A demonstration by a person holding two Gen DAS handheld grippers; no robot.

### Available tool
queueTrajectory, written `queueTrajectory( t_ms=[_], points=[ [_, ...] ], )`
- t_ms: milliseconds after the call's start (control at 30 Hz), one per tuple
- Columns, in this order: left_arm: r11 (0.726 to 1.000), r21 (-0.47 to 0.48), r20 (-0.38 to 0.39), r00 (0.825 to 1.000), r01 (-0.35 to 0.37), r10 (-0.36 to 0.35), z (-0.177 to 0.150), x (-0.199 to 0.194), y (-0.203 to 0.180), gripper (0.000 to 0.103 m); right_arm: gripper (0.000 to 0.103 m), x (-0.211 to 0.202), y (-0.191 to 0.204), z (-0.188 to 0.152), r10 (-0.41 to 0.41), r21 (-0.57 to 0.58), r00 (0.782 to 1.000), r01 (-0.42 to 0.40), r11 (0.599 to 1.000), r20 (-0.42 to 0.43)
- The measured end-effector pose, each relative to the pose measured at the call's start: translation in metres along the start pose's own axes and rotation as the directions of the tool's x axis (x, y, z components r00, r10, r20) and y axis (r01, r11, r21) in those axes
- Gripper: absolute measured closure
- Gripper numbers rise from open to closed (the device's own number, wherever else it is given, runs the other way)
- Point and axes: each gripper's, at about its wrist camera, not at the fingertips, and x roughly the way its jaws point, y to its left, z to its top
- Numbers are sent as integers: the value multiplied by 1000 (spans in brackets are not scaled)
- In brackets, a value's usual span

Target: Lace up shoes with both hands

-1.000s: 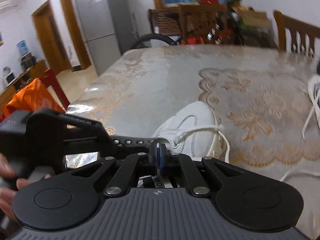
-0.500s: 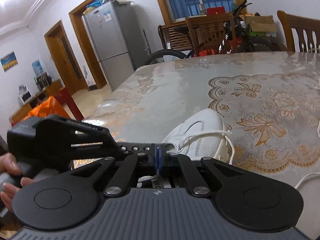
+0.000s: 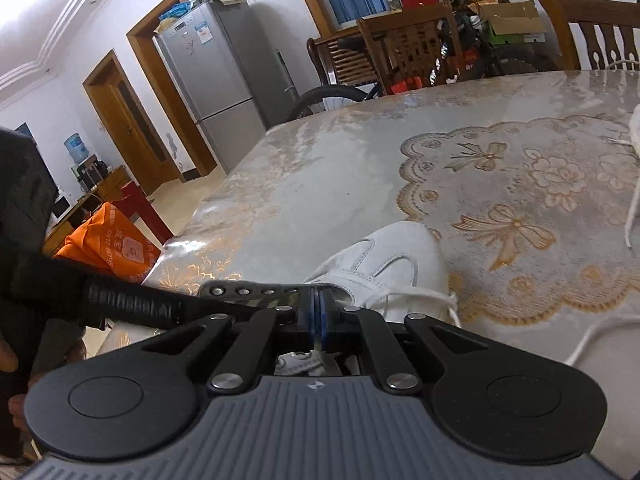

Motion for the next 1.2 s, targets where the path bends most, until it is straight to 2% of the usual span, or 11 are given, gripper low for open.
queueTrajectory(
  t_ms=[100, 133, 233, 300, 433, 500, 567, 700, 967, 1067, 1200],
  points=[
    [974, 219, 60, 997, -62, 50, -5, -15, -20, 77, 101, -13, -2, -1, 10, 42, 1000, -10, 999, 8],
    [950, 301, 74, 995, -81, 62, -6, -16, -27, 77, 101, -17, -2, -3, 9, 49, 1000, -9, 999, 12],
    [821, 559, 93, 993, -117, 79, -10, -3, -44, 77, 101, -19, -4, -7, 10, 74, 1000, -12, 997, 29],
    [798, 597, 65, 996, -82, 54, -1, 12, -40, 77, 101, -17, -4, -9, 8, 82, 999, -11, 997, 35],
    [894, 442, -32, 997, 74, -66, 16, 25, -11, 87, 101, -16, -3, -9, 14, 67, 998, -19, 998, 62],
    [960, 201, -57, 981, 193, -185, 21, 31, 16, 88, 101, -15, -5, -8, 23, 75, 997, -29, 997, 80],
    [949, -83, -19, 951, 305, -307, 17, 39, 49, 89, 101, -11, -10, -5, 31, 81, 995, -39, 996, 94],
    [768, -472, 120, 894, 433, -431, -13, 54, 94, 89, 101, -1, -8, -4, 32, 65, 996, -38, 997, 84],
    [409, -740, 333, 819, 535, -468, -60, 70, 123, 89, 103, 17, 8, 7, 7, -18, 1000, -7, 1000, 24],
    [338, -765, 368, 803, 548, -469, -68, 73, 126, 89, 103, 23, 25, 17, -47, -122, 998, 42, 992, -36],
    [336, -759, 381, 799, 558, -465, -68, 74, 122, 89, 103, 33, 48, 33, -163, -266, 975, 118, 957, -154]
  ],
)
